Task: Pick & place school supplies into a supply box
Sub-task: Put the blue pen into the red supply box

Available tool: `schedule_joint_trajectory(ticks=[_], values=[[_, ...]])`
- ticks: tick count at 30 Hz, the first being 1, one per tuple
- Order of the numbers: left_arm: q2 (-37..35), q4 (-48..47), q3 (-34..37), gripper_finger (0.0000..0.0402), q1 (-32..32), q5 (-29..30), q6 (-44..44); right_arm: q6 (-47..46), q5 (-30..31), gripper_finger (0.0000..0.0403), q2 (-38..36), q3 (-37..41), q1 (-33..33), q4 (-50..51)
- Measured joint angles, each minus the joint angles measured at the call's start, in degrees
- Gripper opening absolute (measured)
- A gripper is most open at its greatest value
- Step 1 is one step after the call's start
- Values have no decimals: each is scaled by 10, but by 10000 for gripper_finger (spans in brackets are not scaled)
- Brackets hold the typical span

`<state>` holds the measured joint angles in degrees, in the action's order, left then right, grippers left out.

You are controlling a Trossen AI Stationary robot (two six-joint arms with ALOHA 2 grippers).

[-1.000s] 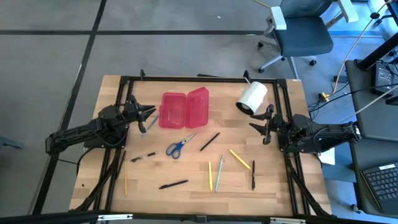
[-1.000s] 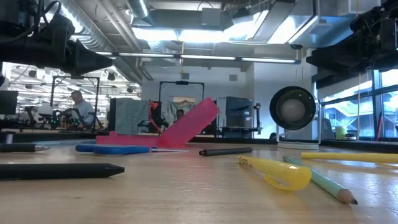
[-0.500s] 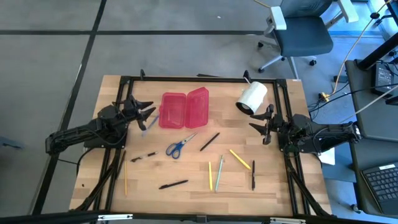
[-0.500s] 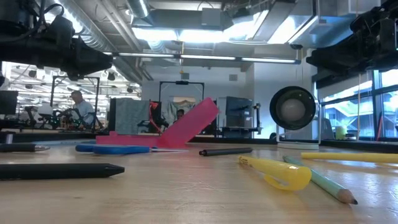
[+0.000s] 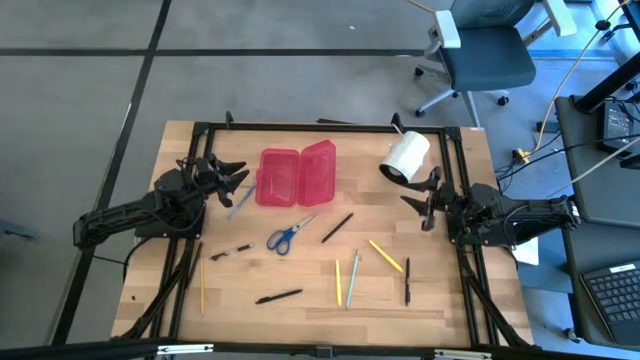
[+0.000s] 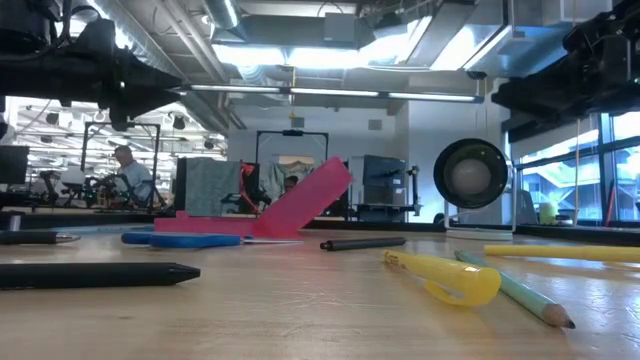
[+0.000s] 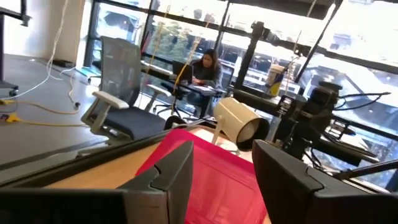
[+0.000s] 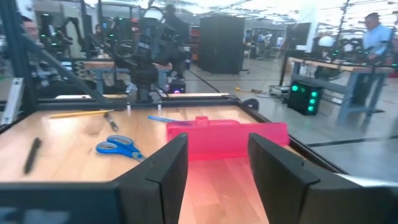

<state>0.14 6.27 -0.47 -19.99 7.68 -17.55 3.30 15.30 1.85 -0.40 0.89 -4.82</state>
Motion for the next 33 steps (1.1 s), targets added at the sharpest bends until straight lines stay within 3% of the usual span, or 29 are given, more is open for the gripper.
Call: schedule_joint_trajectory(ticks=[8,13,19,23,27,33], values=[[4,0,-4,159,0,-18,1,-1,16,172,0,0,0,0],[52,-10,-38,159,0,-41,29,1,16,172,0,0,0,-7],[189,-146,-140,159,0,-26,49,2,16,172,0,0,0,-30],[310,-291,-227,159,0,15,16,15,16,172,0,0,0,-41],[421,-411,-298,159,0,21,-21,18,16,172,0,0,0,-43],[552,-473,-339,159,0,12,-55,18,16,172,0,0,0,-43]])
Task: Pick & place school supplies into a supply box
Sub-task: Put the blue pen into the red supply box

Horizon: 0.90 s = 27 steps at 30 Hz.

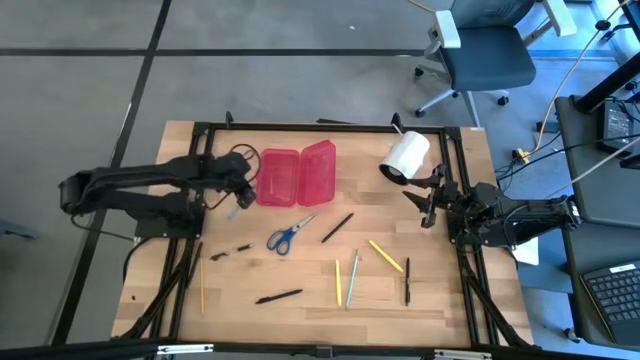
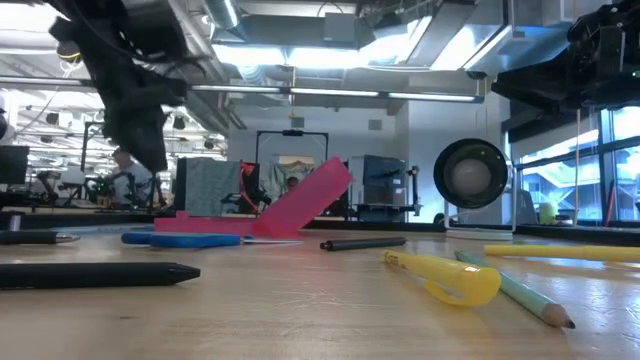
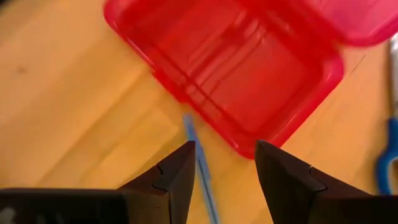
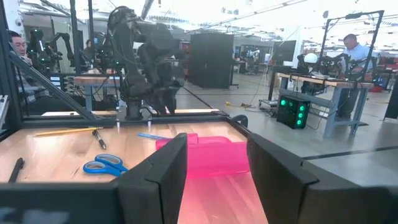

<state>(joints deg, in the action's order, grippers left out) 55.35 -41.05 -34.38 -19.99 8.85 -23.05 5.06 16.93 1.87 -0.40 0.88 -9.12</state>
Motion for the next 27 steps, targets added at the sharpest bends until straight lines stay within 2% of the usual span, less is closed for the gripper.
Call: schedule_joint_trajectory(ticks=[9,27], values=[[113,-26,-2,159,0,-10,-34,0,0,172,0,0,0,1],[228,-26,-2,159,0,-37,-59,1,0,172,0,0,0,1]])
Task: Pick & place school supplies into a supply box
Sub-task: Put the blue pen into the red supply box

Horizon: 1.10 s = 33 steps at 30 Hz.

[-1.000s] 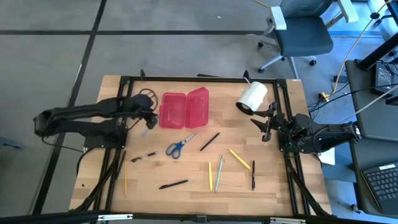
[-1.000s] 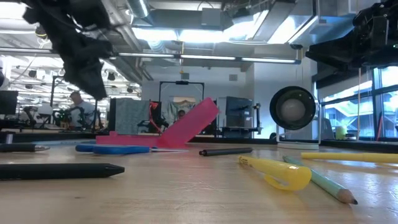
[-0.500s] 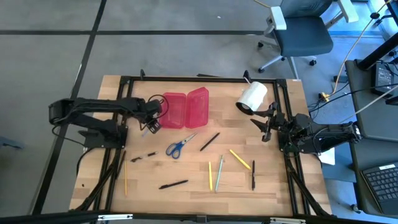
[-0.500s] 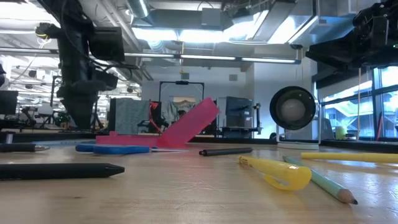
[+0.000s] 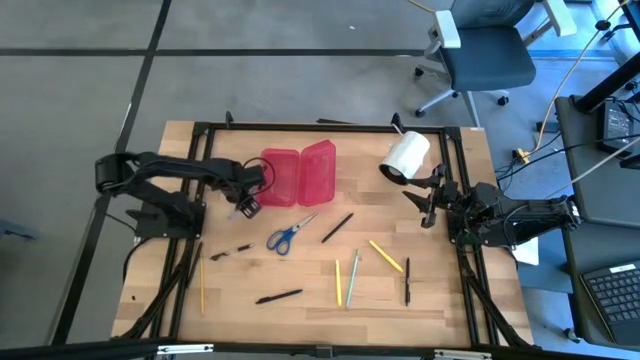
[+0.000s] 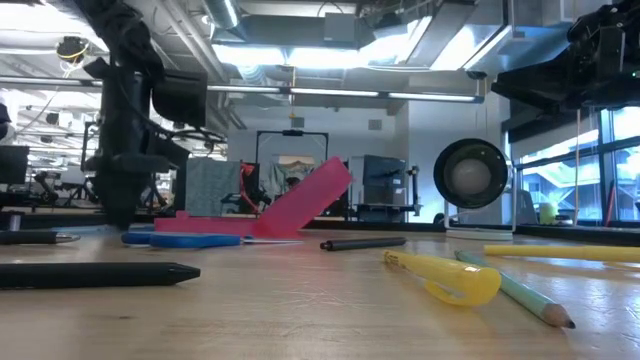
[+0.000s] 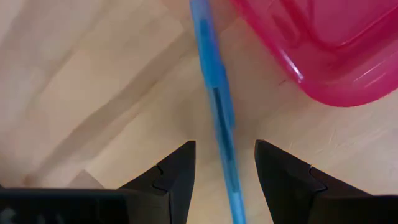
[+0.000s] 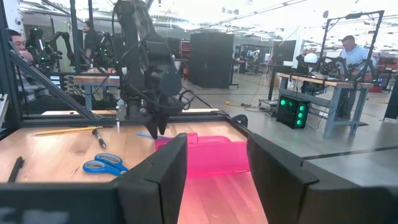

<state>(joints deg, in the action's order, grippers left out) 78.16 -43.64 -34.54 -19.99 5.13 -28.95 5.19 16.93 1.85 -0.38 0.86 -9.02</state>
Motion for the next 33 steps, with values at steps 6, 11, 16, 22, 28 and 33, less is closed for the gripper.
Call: schedule_joint_trajectory(ticks=[6,11,16,22,28,33], values=[[25,0,-3,157,0,-4,-5,0,0,172,0,0,0,0],[25,1,-2,135,0,-6,-5,0,0,172,0,0,0,-1],[26,3,-2,96,0,-11,-3,-1,0,172,0,0,0,-1],[26,2,-1,53,0,-14,-3,-1,0,172,0,0,0,-1],[27,1,-1,26,0,-7,-3,-1,0,172,0,0,0,-1],[25,-8,-1,18,0,-8,-3,-1,0,172,0,0,0,-1]])
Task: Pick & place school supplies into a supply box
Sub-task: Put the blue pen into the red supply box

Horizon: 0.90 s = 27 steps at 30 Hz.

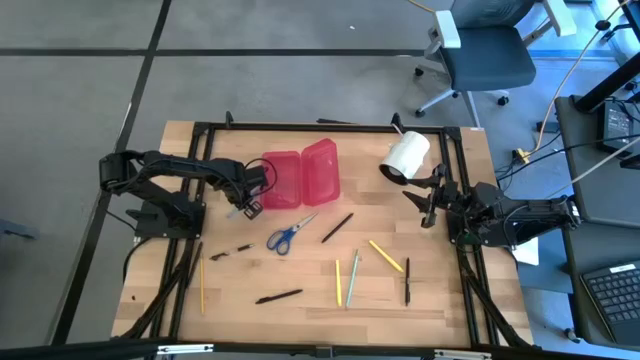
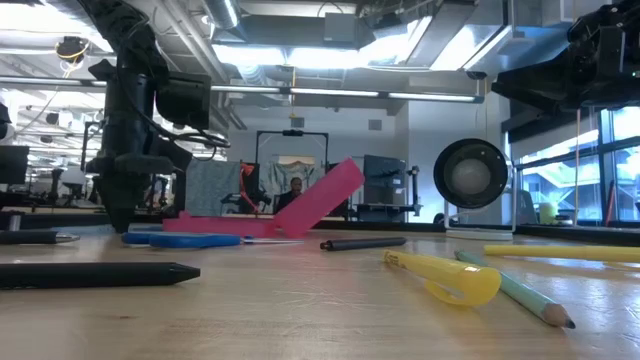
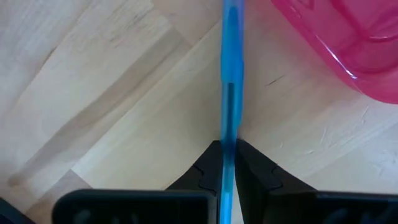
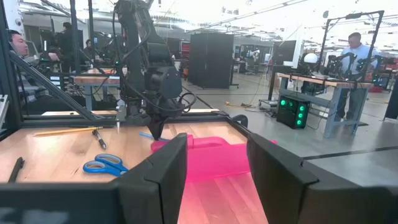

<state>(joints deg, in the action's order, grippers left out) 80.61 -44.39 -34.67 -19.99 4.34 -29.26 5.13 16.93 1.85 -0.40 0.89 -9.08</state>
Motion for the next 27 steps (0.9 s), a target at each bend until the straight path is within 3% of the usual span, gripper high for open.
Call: schedule_joint_trajectory(ticks=[13,19,27], values=[[-58,-102,4,18,0,8,-40,1,0,172,0,0,0,0],[-90,-97,-7,18,0,7,-52,1,0,172,0,0,0,0],[-119,-54,-83,18,-1,33,-109,1,0,172,0,0,0,0]])
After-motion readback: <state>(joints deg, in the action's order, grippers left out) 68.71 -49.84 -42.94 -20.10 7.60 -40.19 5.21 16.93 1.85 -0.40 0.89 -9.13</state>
